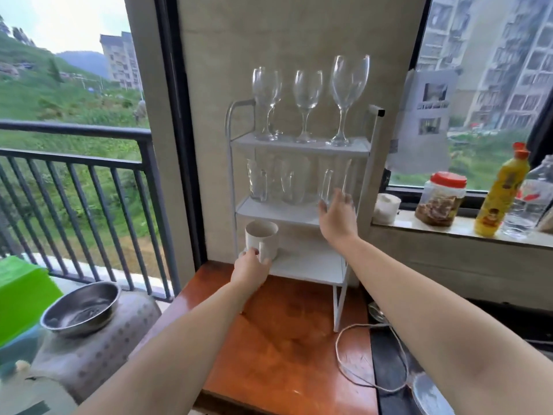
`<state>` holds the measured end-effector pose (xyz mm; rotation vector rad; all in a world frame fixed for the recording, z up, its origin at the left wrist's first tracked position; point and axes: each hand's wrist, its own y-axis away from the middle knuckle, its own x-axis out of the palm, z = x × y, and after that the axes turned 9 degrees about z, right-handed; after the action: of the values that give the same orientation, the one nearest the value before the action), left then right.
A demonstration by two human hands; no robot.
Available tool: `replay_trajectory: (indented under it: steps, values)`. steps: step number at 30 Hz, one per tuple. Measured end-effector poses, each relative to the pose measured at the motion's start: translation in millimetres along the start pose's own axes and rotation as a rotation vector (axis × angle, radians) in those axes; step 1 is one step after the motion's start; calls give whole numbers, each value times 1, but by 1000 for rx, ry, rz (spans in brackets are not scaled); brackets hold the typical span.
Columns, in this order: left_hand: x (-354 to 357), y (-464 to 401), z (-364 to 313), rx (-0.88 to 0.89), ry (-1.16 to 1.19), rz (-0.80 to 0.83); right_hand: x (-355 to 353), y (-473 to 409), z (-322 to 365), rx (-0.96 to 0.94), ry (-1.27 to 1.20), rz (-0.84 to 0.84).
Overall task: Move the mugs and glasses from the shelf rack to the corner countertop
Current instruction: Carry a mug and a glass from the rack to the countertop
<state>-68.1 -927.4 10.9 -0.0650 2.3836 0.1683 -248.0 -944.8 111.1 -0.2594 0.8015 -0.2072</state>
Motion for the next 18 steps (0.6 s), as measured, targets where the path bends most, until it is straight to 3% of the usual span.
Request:
replay_trajectory:
  steps: [4, 6, 9, 14, 18]
  values:
    - [-5, -41, -7, -83, 125, -47, 8, -35, 11, 126, -266, -77]
    - [-2, -58, -6, -132, 182, -16, 15, -50, 14, 232, -478, -81]
    - [9, -71, -2, -161, 401, 51, 20, -64, 12, 282, -588, -106]
    - [19, -86, 3, -269, 683, 90, 16, -70, 17, 205, -610, -33]
    - [20, -87, 1, -248, 740, 92, 8, -69, 19, 202, -629, -11]
